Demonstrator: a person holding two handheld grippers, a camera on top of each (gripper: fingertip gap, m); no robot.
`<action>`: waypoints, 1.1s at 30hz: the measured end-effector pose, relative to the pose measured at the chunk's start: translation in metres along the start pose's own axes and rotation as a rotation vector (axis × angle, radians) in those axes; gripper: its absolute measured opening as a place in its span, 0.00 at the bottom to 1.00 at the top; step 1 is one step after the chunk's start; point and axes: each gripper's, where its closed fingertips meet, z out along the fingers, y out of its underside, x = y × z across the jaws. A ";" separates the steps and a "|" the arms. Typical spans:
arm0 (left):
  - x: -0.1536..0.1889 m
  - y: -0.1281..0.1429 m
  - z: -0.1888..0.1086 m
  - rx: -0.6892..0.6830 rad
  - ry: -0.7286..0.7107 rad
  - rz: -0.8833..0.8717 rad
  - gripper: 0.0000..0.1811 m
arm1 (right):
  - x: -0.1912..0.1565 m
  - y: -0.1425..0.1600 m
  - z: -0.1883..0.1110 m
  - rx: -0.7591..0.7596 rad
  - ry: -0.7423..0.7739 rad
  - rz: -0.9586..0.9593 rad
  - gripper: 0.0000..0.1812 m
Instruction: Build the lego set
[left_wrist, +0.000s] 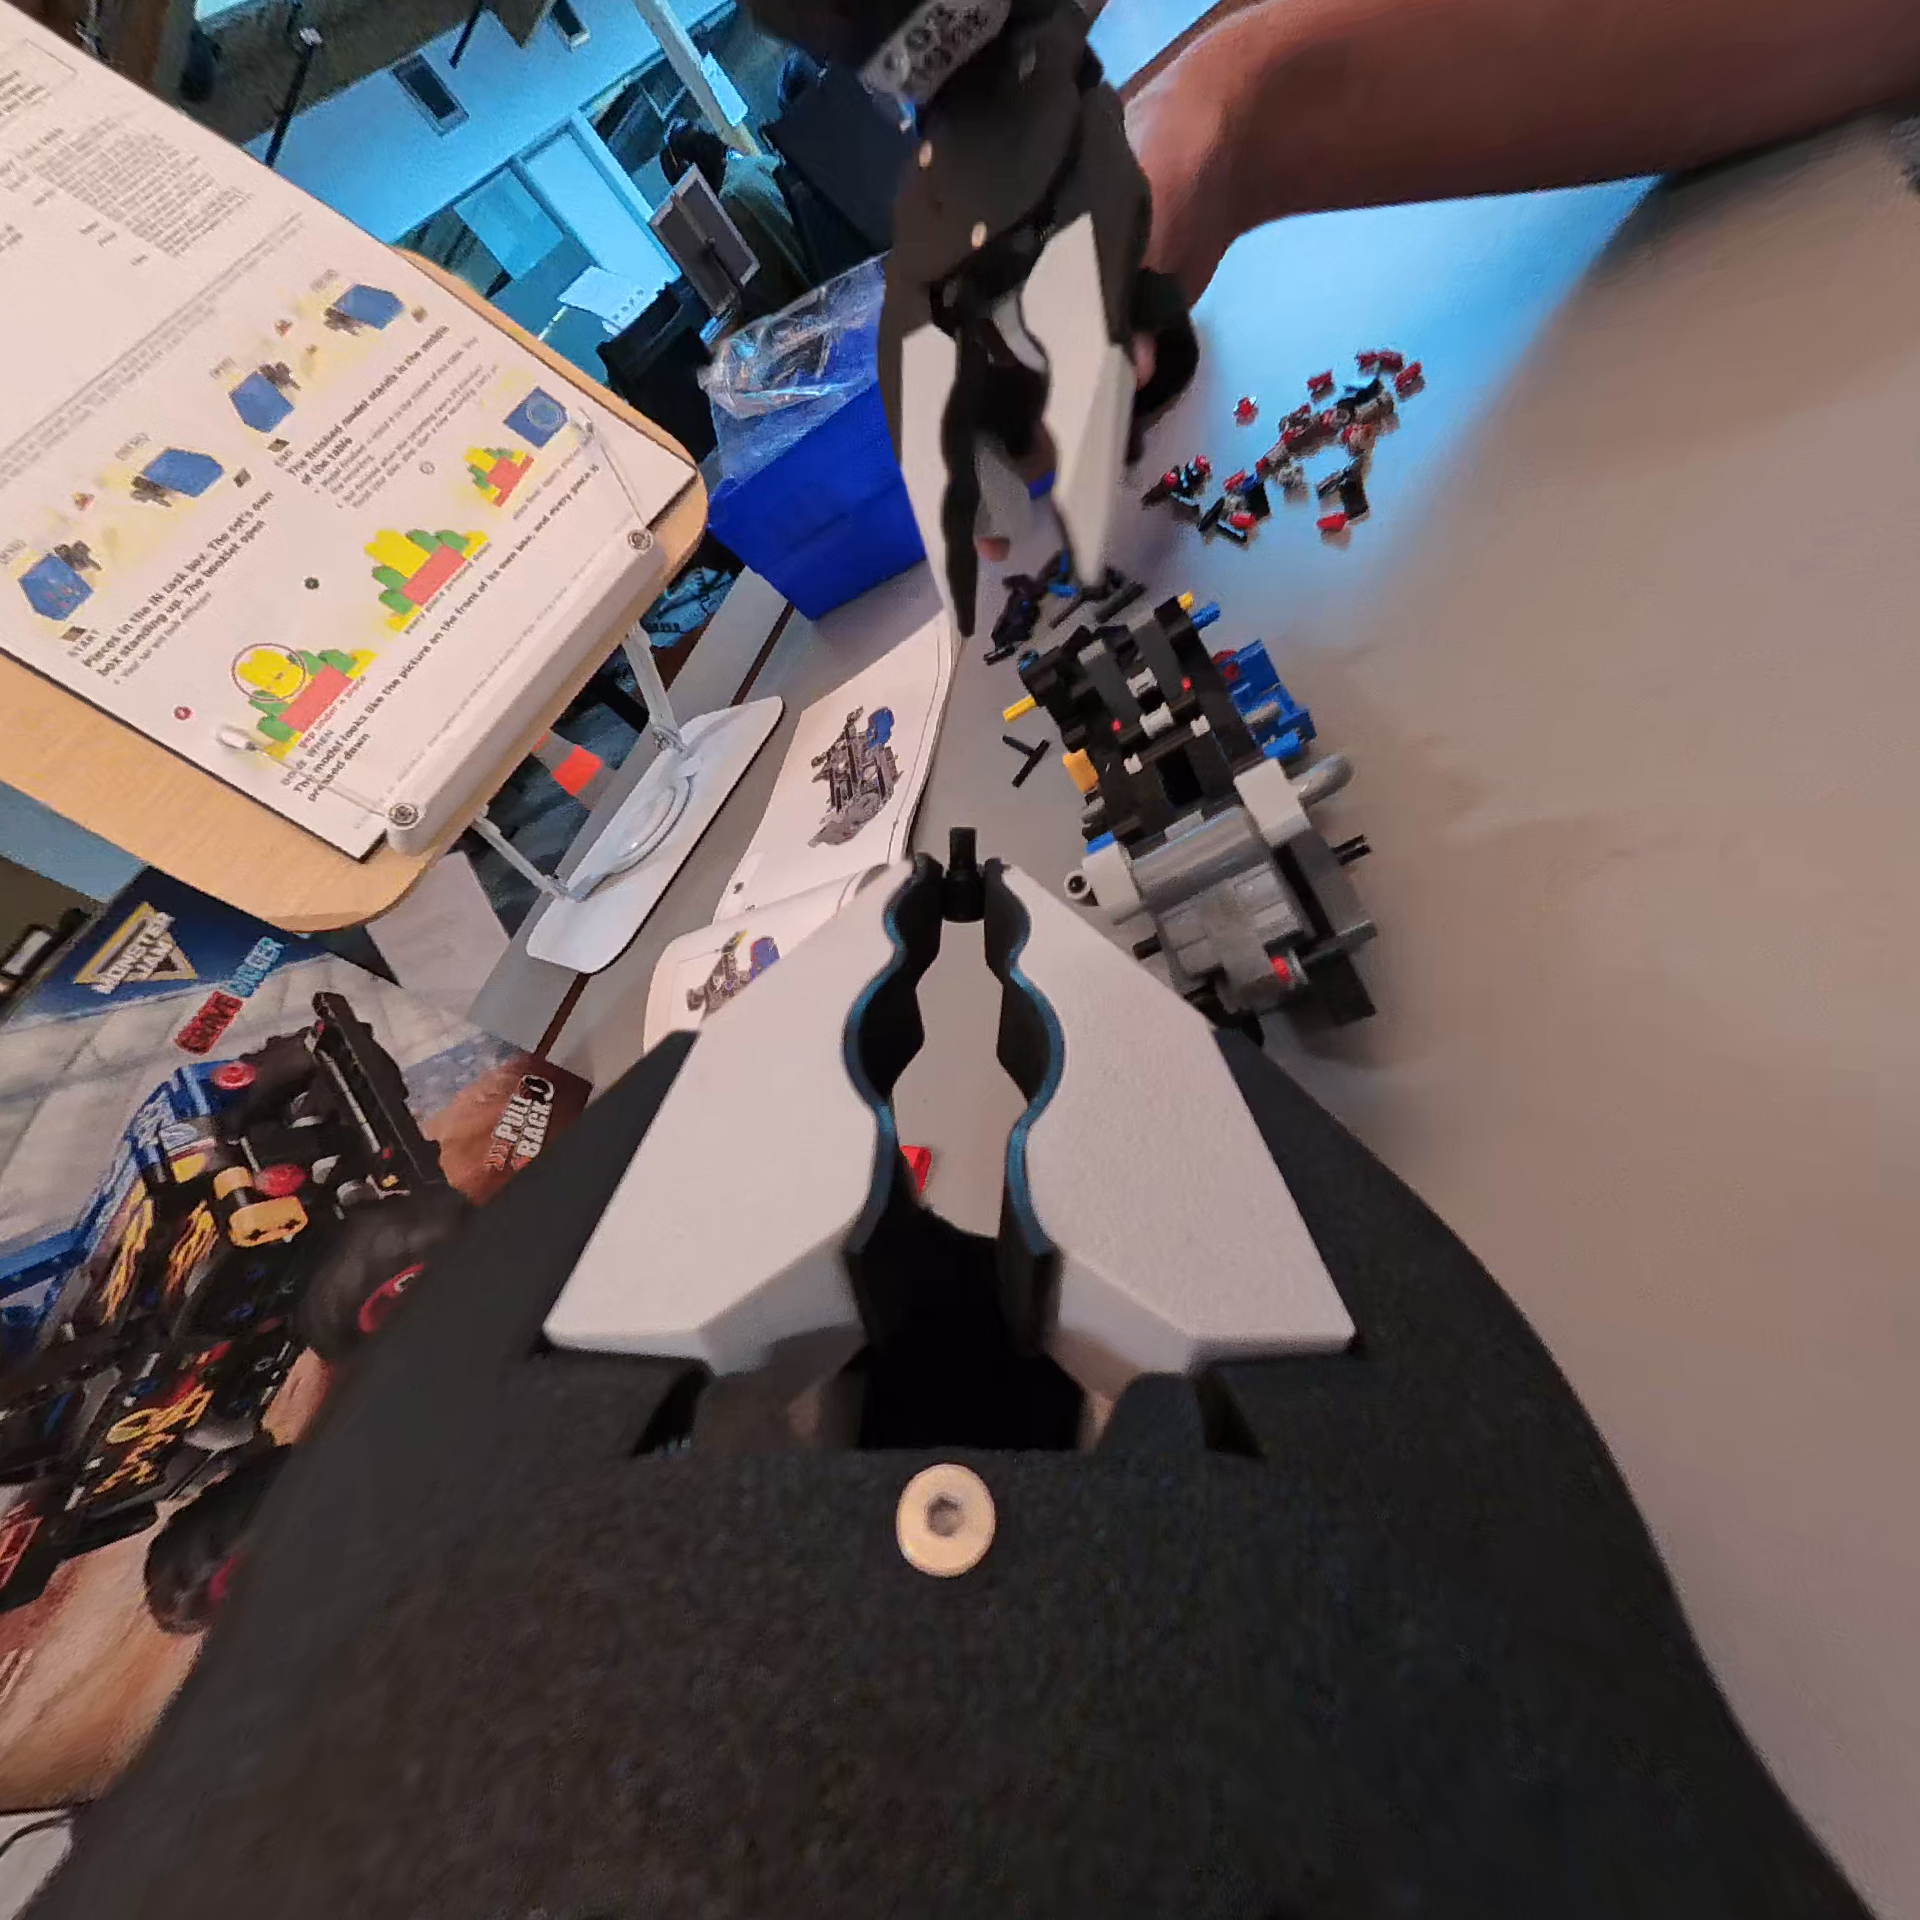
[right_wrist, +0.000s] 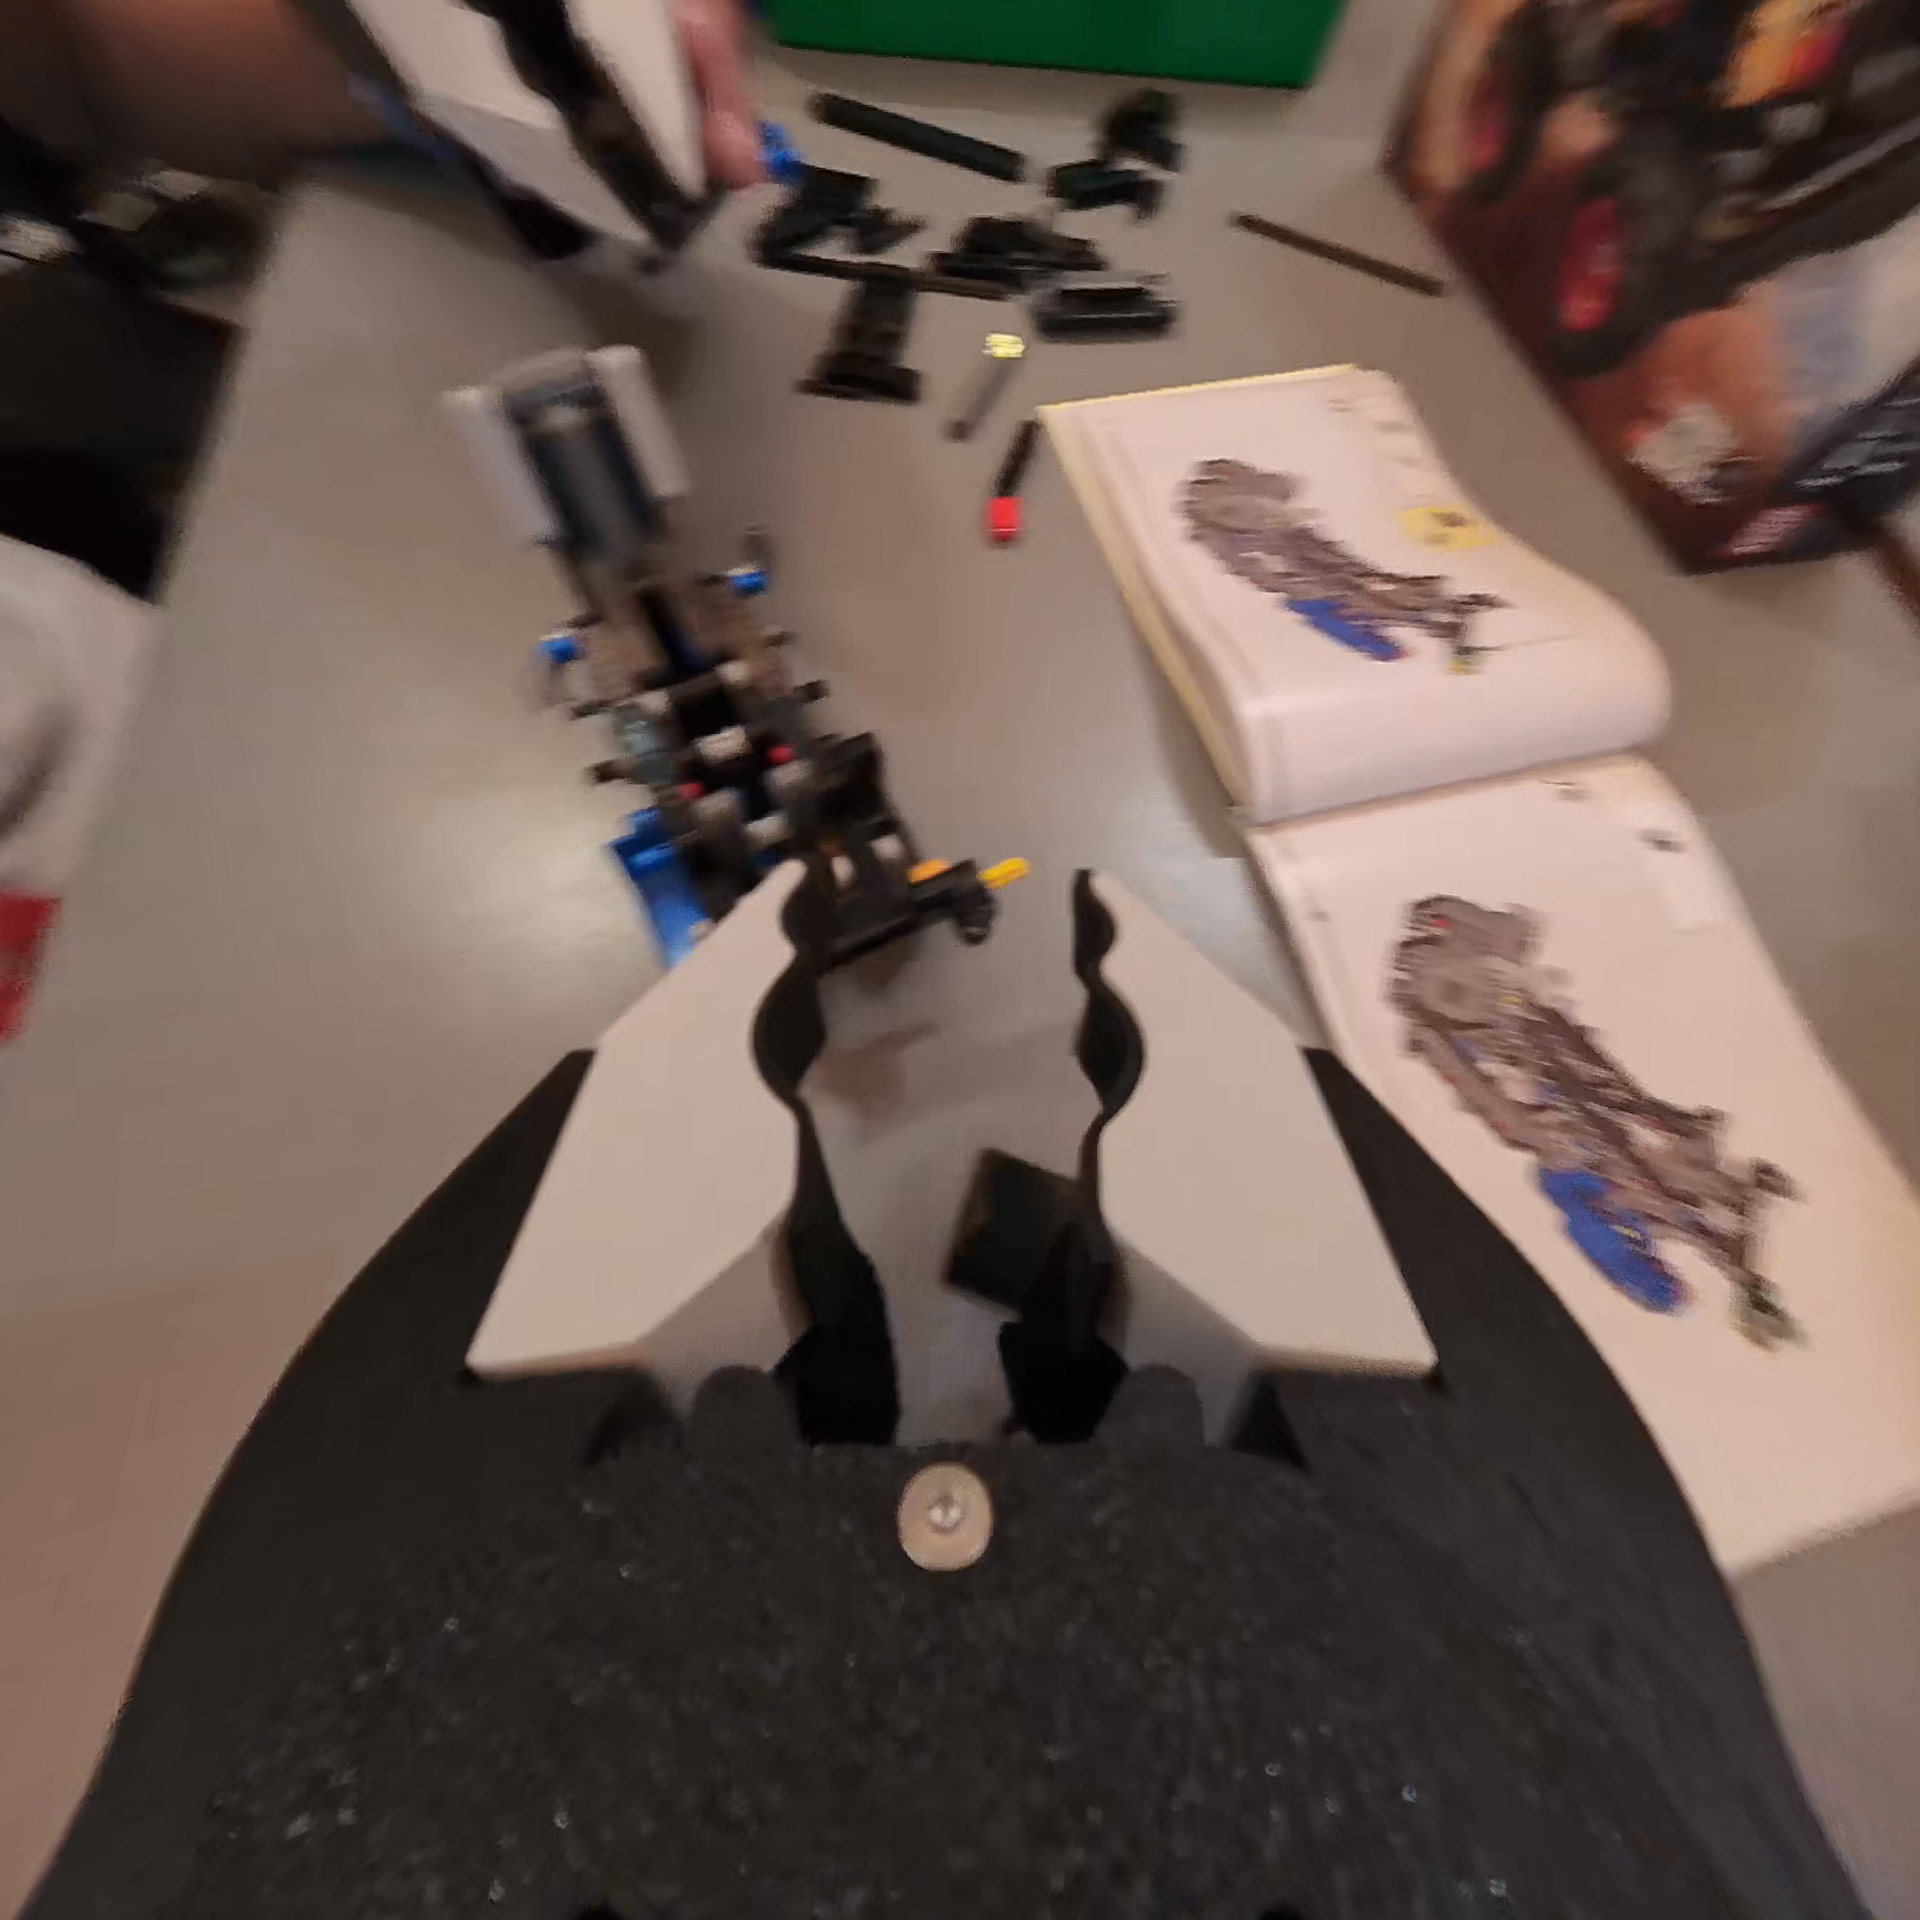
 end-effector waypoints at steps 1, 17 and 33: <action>0.000 -0.003 -0.001 0.002 0.003 -0.007 0.03 | -0.005 0.001 -0.001 0.015 -0.046 0.011 0.32; 0.107 -0.007 -0.036 -0.116 0.523 -0.333 0.03 | -0.023 0.008 0.013 -0.067 -0.098 -0.065 0.48; 0.131 0.032 -0.012 -0.378 0.400 -0.430 0.03 | -0.011 0.009 0.007 -0.046 -0.057 0.003 0.43</action>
